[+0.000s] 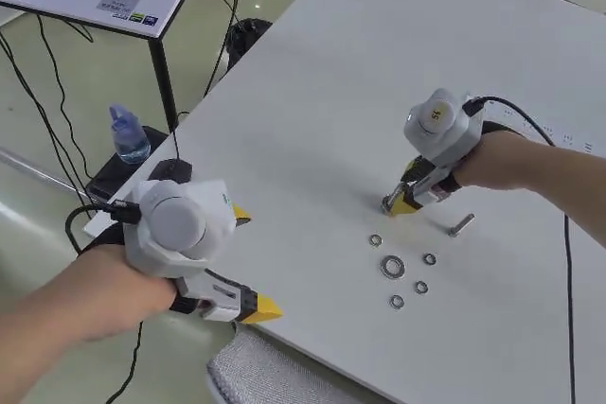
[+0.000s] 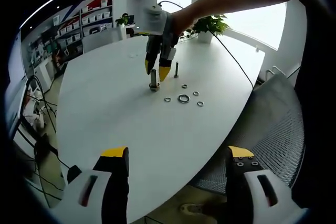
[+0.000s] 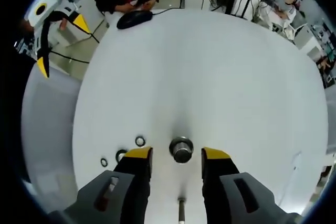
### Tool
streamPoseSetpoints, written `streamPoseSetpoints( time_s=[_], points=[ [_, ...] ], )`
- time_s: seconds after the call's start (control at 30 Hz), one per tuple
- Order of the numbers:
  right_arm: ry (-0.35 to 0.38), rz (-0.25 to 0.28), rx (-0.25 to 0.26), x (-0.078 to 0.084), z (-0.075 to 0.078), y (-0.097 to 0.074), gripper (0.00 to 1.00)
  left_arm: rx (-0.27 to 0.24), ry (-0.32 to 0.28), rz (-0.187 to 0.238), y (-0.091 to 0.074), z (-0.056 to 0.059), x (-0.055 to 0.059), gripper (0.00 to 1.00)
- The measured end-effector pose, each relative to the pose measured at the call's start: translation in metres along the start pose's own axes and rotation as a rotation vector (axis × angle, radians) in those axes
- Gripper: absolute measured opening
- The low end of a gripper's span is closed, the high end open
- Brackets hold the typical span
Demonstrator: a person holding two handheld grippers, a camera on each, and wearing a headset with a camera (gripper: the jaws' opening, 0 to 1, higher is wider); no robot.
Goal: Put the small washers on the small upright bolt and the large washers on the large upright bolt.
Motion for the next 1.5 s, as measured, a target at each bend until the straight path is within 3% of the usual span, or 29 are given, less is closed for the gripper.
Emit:
streamPoseSetpoints(
  time_s=[0.43, 0.77, 1.07, 1.5],
  points=[
    [-0.045, 0.020, 0.034, -0.008, -0.009, -0.023, 0.39, -0.013, 0.018, 0.002, -0.007, 0.003, -0.006, 0.73],
    [-0.053, 0.037, 0.023, -0.004, -0.025, -0.036, 0.39, -0.004, 0.010, 0.028, -0.007, 0.005, -0.019, 0.74],
    [-0.075, 0.038, 0.021, 0.002, -0.047, -0.035, 0.39, -0.007, 0.019, 0.028, -0.006, 0.002, -0.020, 0.73],
    [-0.041, 0.044, 0.007, 0.018, -0.062, -0.026, 0.38, -0.018, 0.021, 0.038, -0.007, 0.000, -0.019, 0.75]
  ],
)
Point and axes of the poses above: the centre of the closed fingertips' face, and the gripper's own axes: y roughly forward along the fingers, z roughly to its right, x roughly out of its underside, the point moved 4 cm from there along -y, roughly backward along the fingers, and after that the axes turned 1 degree about z, right-handed, at the moved point
